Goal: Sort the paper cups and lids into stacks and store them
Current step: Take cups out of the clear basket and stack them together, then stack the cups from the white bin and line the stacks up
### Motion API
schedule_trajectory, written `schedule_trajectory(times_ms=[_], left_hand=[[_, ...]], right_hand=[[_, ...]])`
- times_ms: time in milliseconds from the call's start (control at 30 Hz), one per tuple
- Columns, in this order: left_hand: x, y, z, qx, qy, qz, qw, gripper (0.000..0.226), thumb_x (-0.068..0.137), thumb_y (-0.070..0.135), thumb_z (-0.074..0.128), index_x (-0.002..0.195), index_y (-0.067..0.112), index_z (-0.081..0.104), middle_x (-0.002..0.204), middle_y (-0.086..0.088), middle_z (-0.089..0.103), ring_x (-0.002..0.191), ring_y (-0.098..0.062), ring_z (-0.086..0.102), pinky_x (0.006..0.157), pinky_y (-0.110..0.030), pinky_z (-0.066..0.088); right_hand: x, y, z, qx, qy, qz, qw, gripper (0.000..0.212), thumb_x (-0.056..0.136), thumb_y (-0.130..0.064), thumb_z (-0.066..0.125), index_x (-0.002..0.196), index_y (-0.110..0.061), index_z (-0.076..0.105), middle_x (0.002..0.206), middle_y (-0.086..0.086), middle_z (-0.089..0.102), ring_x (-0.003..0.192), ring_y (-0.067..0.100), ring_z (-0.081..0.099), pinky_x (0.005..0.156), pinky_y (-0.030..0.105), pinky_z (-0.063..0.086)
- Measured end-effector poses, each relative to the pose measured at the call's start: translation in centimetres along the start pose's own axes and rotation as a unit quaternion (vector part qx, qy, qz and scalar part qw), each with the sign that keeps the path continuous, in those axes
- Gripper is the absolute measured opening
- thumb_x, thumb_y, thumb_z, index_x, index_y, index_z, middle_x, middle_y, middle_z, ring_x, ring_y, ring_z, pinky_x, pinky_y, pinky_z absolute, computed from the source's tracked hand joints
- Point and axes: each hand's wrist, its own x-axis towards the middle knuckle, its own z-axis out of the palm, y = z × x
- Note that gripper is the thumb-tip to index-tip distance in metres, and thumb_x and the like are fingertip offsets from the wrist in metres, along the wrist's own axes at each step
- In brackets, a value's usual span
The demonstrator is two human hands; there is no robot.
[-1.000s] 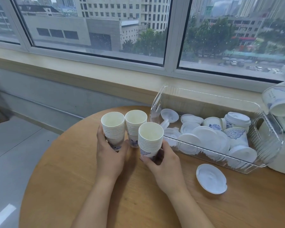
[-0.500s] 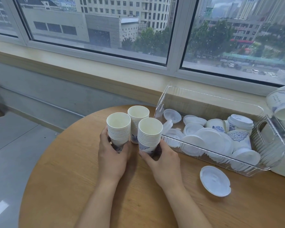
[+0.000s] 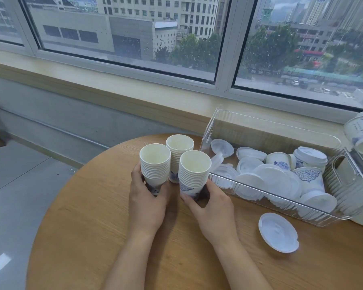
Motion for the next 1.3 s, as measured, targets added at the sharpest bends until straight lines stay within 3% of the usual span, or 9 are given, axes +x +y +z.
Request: schedule_trajectory(times_ms=[133, 300, 400, 500, 633, 767, 900, 1033, 1300], left_hand=[[-0.1, 0.3, 0.0, 0.005, 0.004, 0.01, 1.0, 0.079, 0.079, 0.026, 0.084, 0.147, 0.032, 0.043, 0.135, 0.009, 0.062, 0.115, -0.017, 0.065, 0.094, -0.03, 0.052], [-0.9, 1.1, -0.6, 0.067, 0.03, 0.077, 0.994, 0.089, 0.08, 0.025, 0.088, 0.154, 0.022, 0.039, 0.147, 0.004, 0.054, 0.136, -0.017, 0.051, 0.113, -0.034, 0.041], [-1.1, 1.6, -1.3, 0.136, 0.065, 0.153, 0.977, 0.095, 0.08, 0.024, 0.09, 0.157, 0.01, 0.036, 0.151, -0.012, 0.052, 0.142, -0.029, 0.046, 0.119, -0.046, 0.038], [-1.1, 2.6, -2.0, 0.162, 0.084, 0.203, 0.962, 0.094, 0.08, 0.035, 0.085, 0.156, 0.009, 0.037, 0.154, -0.015, 0.049, 0.144, -0.036, 0.043, 0.119, -0.053, 0.036], [-2.6, 5.7, -1.8, 0.155, 0.087, 0.259, 0.949, 0.09, 0.076, 0.033, 0.078, 0.154, 0.007, 0.041, 0.155, -0.014, 0.047, 0.145, -0.035, 0.041, 0.122, -0.045, 0.03], [-5.3, 9.2, 1.0, 0.118, 0.041, 0.298, 0.946, 0.079, 0.081, 0.027, 0.076, 0.151, 0.01, 0.044, 0.15, -0.006, 0.05, 0.14, -0.029, 0.044, 0.118, -0.048, 0.037], [-7.1, 11.3, 5.4, 0.104, -0.034, 0.319, 0.941, 0.071, 0.086, 0.027, 0.072, 0.15, 0.017, 0.045, 0.146, 0.005, 0.052, 0.137, -0.016, 0.047, 0.115, -0.031, 0.035], [-7.4, 10.9, 10.1, 0.12, -0.119, 0.304, 0.938, 0.07, 0.089, 0.022, 0.077, 0.151, 0.018, 0.046, 0.145, 0.005, 0.056, 0.134, -0.016, 0.052, 0.111, -0.02, 0.033], [-6.5, 9.7, 17.3, 0.125, -0.202, 0.265, 0.934, 0.077, 0.089, 0.031, 0.075, 0.156, 0.019, 0.04, 0.137, 0.004, 0.061, 0.127, -0.013, 0.054, 0.104, -0.031, 0.04]], right_hand=[[0.0, 0.0, -0.1, -0.007, -0.002, -0.004, 1.0, 0.031, 0.08, -0.047, 0.086, 0.099, -0.037, 0.065, 0.088, -0.022, 0.069, 0.088, 0.003, 0.065, 0.076, 0.02, 0.051], [-0.4, 0.0, -0.9, -0.026, -0.023, -0.022, 0.999, 0.035, 0.084, -0.053, 0.08, 0.11, -0.038, 0.063, 0.097, -0.02, 0.069, 0.094, 0.004, 0.065, 0.08, 0.026, 0.055], [-1.2, -0.3, -2.8, -0.055, -0.028, -0.045, 0.997, 0.053, 0.089, -0.049, 0.075, 0.137, -0.034, 0.059, 0.123, -0.02, 0.067, 0.114, 0.001, 0.061, 0.098, 0.014, 0.046], [-2.0, -0.2, -5.6, -0.083, -0.011, -0.075, 0.994, 0.057, 0.091, -0.041, 0.073, 0.143, -0.025, 0.058, 0.131, -0.014, 0.065, 0.123, 0.002, 0.055, 0.101, -0.001, 0.028], [-3.1, 1.9, -9.9, -0.117, 0.054, -0.114, 0.985, 0.05, 0.09, -0.035, 0.07, 0.138, -0.024, 0.061, 0.13, -0.01, 0.063, 0.12, 0.008, 0.058, 0.104, 0.017, 0.043], [-2.8, 4.8, -14.2, -0.139, 0.135, -0.093, 0.977, 0.041, 0.092, -0.035, 0.066, 0.132, -0.025, 0.064, 0.128, -0.009, 0.062, 0.119, 0.015, 0.058, 0.103, 0.034, 0.048], [-1.5, 6.7, -17.2, -0.145, 0.177, -0.046, 0.972, 0.039, 0.093, -0.034, 0.066, 0.13, -0.023, 0.064, 0.126, -0.007, 0.064, 0.12, 0.018, 0.059, 0.103, 0.034, 0.046], [-0.3, 7.5, -17.8, -0.166, 0.141, -0.006, 0.976, 0.043, 0.093, -0.041, 0.061, 0.134, -0.025, 0.061, 0.13, -0.003, 0.063, 0.125, 0.021, 0.058, 0.105, 0.045, 0.049], [2.8, 7.2, -18.1, -0.264, 0.046, 0.063, 0.961, 0.054, 0.104, -0.054, 0.043, 0.152, -0.031, 0.049, 0.163, -0.001, 0.042, 0.152, 0.019, 0.035, 0.121, 0.045, 0.026]])
